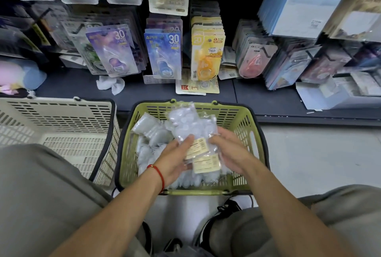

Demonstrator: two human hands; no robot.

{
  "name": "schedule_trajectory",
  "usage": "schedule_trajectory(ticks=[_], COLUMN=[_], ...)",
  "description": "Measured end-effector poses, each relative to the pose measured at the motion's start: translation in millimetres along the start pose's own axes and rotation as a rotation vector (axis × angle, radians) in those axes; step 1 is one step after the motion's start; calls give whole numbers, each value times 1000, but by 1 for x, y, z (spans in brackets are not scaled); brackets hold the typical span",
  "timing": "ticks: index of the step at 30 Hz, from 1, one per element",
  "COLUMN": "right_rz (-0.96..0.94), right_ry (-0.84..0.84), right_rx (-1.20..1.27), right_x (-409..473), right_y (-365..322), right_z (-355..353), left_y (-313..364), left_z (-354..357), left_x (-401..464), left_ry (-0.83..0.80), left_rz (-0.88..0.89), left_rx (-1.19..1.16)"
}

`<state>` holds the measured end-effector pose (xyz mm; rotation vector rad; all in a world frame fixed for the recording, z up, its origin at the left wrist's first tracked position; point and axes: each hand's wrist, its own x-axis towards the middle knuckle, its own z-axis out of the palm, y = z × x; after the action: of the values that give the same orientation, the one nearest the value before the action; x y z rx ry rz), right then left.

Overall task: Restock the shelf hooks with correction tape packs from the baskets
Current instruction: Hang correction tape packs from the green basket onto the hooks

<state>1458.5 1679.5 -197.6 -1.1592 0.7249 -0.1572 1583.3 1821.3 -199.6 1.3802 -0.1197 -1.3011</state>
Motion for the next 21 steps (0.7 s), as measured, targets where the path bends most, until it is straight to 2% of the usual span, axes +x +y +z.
schedule_trajectory(ticks=[2, 5, 7, 8, 10, 13, 18, 19, 21], right_rz=[-29, 67, 291, 386, 440, 372, 122, 85, 73], right_ry=[102, 438, 433, 386, 344, 394, 716, 730, 581], right_rx=[-179, -648, -955, -1005, -974, -800, -547, -447, -187], right_x=[11, 28, 31, 32, 36, 42, 33, 28, 24], right_y=[10, 32, 52, 63, 75, 71, 39, 31, 15], right_z=[6, -18, -34, -38, -39, -39, -38, -36, -26], left_y=[-1, -8, -13, -15, -18, -18, -14, -14, -14], left_z=[-5, -22, -33, -36, -42, -45, -40, -38, -33], left_x=[2, 3, 4, 5, 6, 6, 9, 11, 13], left_ry=[38, 202, 257, 274, 283, 257, 228, 230, 244], left_rz=[-26, -44, -48, -51, -48, -35, -28, -31, -35], left_rx=[-94, -55, -39, -39, -69, -117, -162, -163, -158])
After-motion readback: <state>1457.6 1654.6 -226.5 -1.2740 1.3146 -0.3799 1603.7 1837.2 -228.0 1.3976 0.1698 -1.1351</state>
